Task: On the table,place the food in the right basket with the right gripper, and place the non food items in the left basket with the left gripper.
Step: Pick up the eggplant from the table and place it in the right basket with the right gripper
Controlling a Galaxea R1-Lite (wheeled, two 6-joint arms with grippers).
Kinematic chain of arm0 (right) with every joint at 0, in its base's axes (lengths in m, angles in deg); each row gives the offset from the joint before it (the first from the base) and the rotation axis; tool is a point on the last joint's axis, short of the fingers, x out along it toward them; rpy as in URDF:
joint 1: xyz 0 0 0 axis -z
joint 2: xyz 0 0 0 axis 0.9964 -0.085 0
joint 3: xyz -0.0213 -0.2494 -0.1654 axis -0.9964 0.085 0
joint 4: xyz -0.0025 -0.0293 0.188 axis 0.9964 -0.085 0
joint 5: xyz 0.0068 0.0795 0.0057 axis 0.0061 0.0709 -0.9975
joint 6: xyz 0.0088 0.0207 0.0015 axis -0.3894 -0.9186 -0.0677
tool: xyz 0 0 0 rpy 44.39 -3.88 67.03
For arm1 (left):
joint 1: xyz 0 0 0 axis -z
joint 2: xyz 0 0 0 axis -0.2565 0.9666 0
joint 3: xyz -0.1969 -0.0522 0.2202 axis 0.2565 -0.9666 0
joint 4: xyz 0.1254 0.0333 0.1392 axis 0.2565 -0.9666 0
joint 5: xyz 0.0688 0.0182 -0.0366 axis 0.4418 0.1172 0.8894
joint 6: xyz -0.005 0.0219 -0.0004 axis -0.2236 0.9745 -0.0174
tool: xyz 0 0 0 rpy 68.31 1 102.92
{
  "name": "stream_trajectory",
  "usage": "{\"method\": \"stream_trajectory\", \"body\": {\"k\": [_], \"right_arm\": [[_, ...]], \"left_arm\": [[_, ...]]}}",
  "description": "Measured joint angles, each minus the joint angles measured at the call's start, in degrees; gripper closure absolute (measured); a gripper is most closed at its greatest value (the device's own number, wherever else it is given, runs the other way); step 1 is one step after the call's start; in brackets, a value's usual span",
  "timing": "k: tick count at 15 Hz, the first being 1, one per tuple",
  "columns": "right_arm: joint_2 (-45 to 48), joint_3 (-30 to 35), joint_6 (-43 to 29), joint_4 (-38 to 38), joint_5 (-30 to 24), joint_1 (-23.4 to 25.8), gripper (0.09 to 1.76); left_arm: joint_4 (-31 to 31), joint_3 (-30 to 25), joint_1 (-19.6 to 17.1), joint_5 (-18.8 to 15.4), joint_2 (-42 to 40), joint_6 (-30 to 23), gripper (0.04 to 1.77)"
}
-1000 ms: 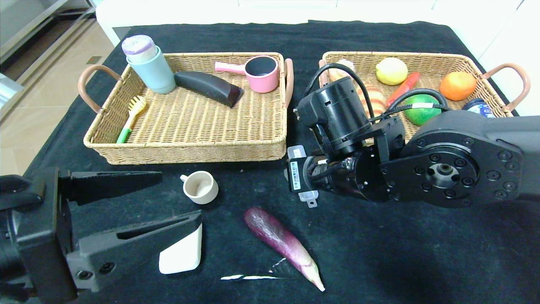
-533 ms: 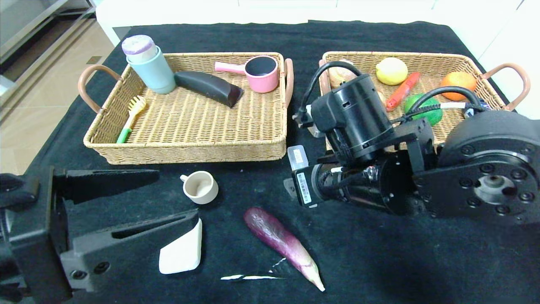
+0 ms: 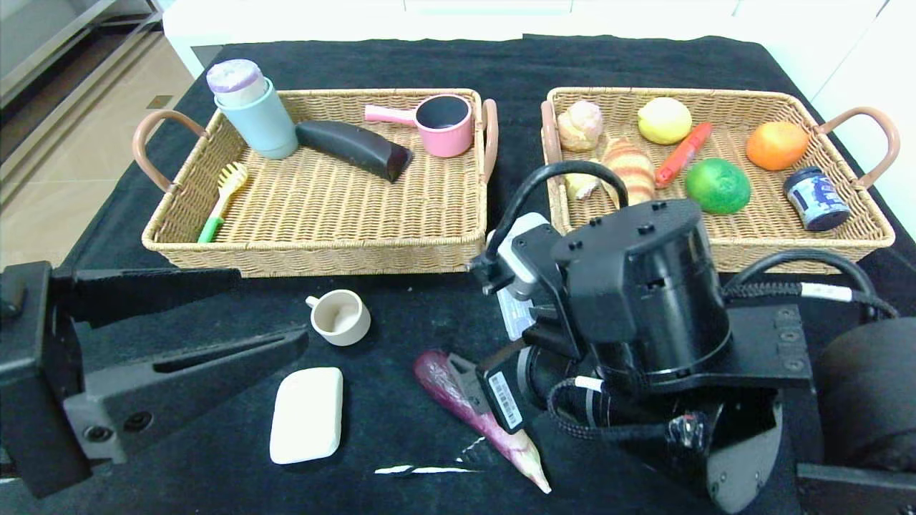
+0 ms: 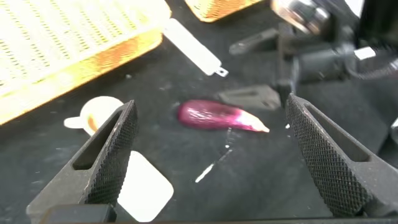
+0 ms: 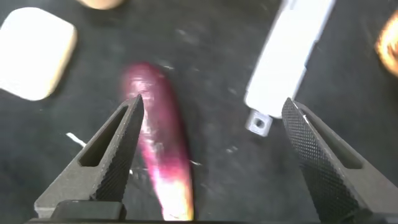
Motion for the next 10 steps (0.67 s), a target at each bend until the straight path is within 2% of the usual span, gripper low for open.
{"method": "stream_trajectory", "body": {"k": [5, 10], "right_arm": [[0.30, 10.73, 8.70, 16.75, -0.02, -2.51, 0.18], [-2.27, 14.59, 11.07, 22.32, 0.06, -3.19, 0.16]], "left_arm": [[0.05, 0.98, -3.17, -0.46, -0.33, 0.30, 0.09], [-0.02, 1.07, -3.33, -0.55, -0.46, 0.44, 0.09]]}}
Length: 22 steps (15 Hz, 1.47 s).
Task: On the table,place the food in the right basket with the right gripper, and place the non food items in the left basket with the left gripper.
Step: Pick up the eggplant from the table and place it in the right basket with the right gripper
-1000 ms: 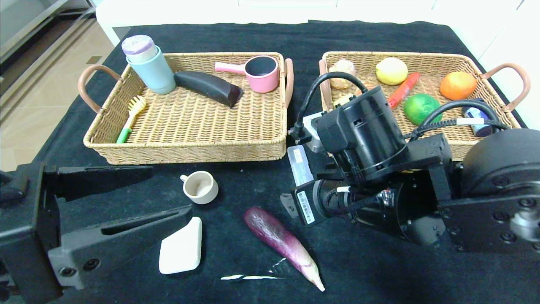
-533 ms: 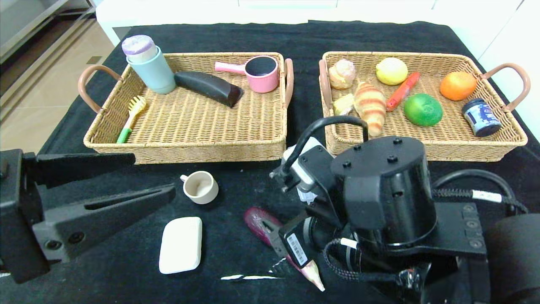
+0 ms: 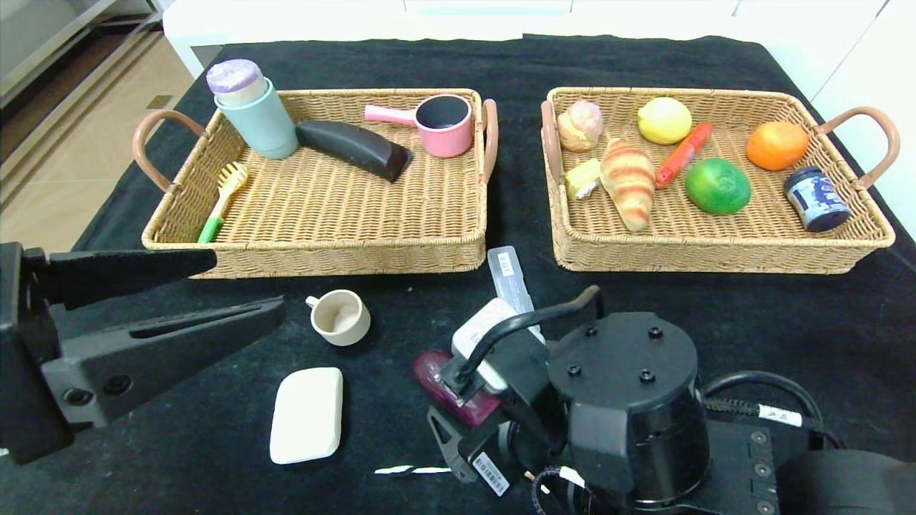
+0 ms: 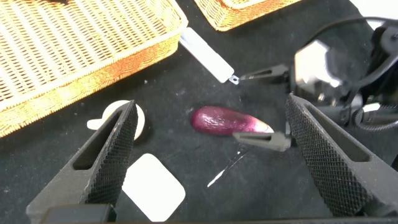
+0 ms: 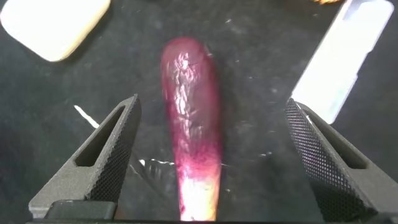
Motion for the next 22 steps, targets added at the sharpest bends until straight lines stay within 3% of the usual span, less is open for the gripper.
{"method": "stream_trajectory", "body": {"k": [8, 16, 22], "right_arm": [[-3.50, 0.29, 3.39, 5.29, 0.66, 0.24, 0.15], [-5.58, 0.29, 3.45, 5.40, 0.85, 0.82, 0.15], [-6.14, 0.46, 3.25, 5.16, 0.88, 0.88, 0.97]], "left_arm": [[-0.04, -0.16, 0.16, -0.01, -0.52, 0.30, 0.09], [0.05, -0.33, 0.16, -0.06, -0.37, 0.28, 0.09], [0.13, -0.52, 0.16, -0.09, -0.15, 0.28, 0.09]]}}
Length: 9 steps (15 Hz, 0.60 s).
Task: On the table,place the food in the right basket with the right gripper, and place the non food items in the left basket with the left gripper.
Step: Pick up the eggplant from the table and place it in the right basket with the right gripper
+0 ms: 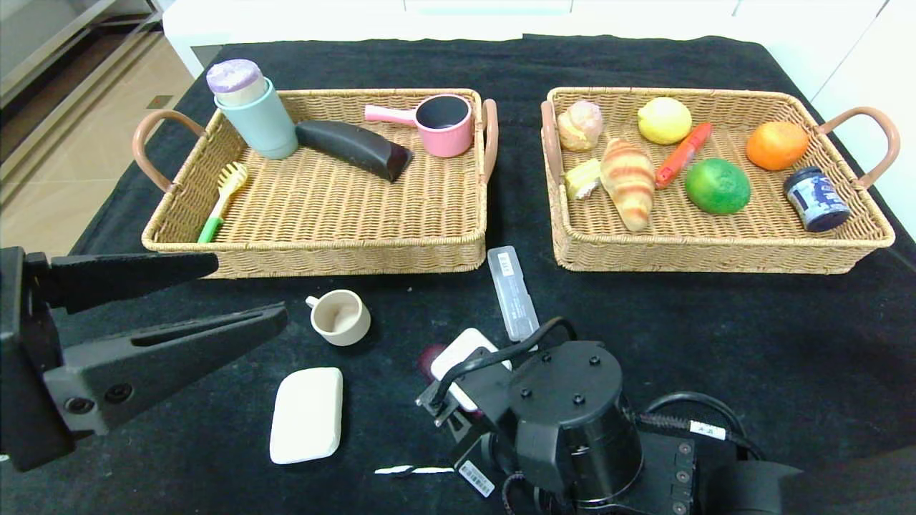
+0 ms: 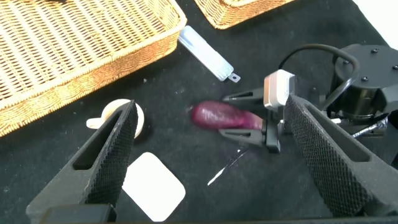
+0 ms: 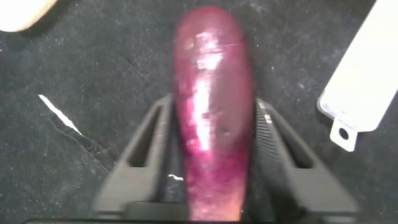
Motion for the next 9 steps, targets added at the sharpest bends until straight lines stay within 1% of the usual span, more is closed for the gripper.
{"method": "stream_trajectory", "body": {"k": [1, 2, 9], "right_arm": [[-0.11, 0.02, 0.00, 0.06, 0.00, 0.00, 1.04], [-0.22, 0.02, -0.02, 0.13, 0.02, 0.00, 1.06], [-0.39, 0.55, -0.04, 0.46, 0.06, -0.06, 1.06]], "left_arm": [[0.00, 0.00, 0.00, 0.00, 0.00, 0.00, 0.09], [0.02, 0.00, 0.00, 0.02, 0.00, 0.02, 0.09], [-0.05, -0.02, 0.05, 0.00, 0.37, 0.02, 0.09]]}}
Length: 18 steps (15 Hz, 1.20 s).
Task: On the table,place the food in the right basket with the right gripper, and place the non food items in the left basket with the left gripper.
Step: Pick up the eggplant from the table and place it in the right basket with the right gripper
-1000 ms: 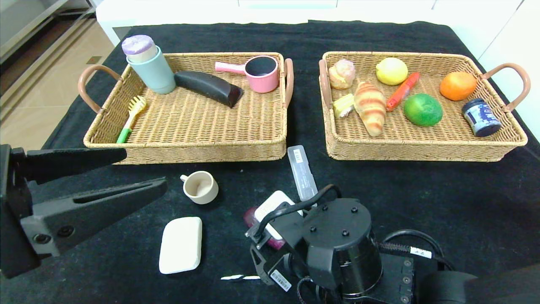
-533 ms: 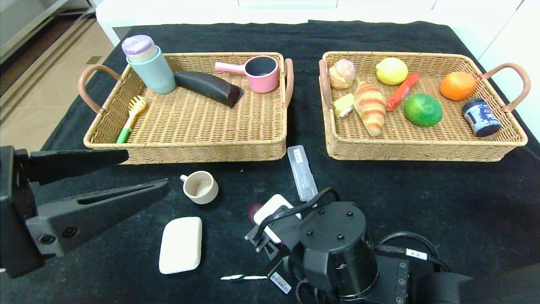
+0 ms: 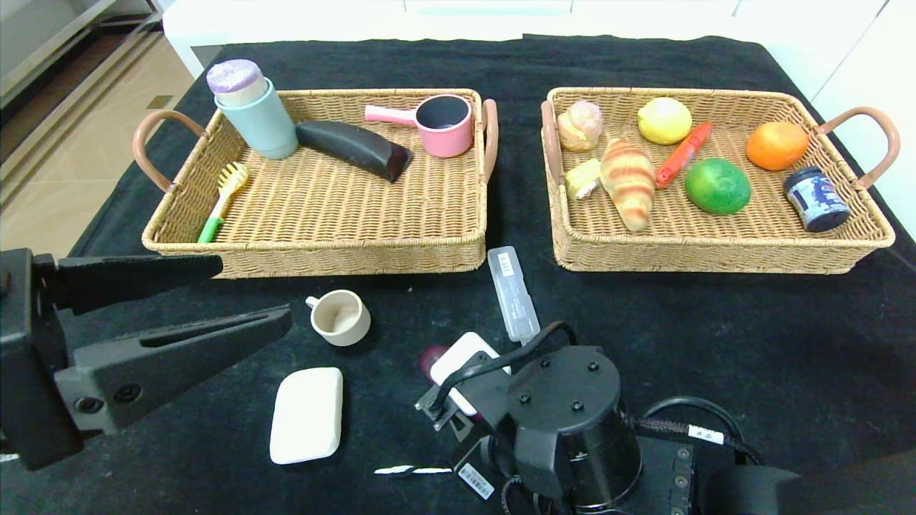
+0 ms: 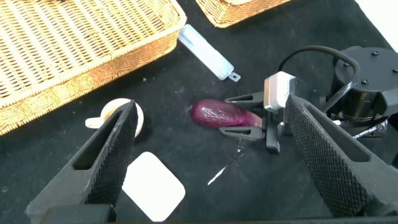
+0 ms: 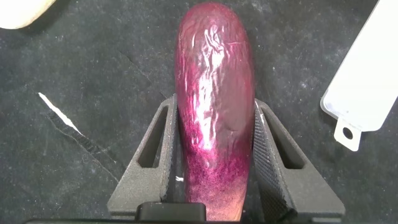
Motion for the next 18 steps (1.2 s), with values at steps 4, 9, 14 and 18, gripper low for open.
{"method": "stream_trajectory", "body": {"k": [4, 9, 14, 18], "right_arm": [[0.87, 0.02, -0.13, -0.44, 0.38, -0.22, 1.06], [4.78, -0.09, -0.02, -1.43, 2.72, -0.77, 1.06], [9.79, -0.28, 0.04, -2.86, 6.80, 1.61, 1.06], [13.08, -1.01, 0.12, -2.91, 8.05, 7.01, 1.06]], "left_arm": [[-0.15, 0.33, -0.02, 0.11, -0.06, -0.02, 0.09], [-0.15, 0.39, -0.07, 0.16, -0.35, 0.13, 0.09], [-0.12, 0.02, -0.05, 0.17, 0.06, 0.13, 0.09], [-0.12, -0.05, -0.05, 0.17, 0.24, 0.13, 0.09]]}}
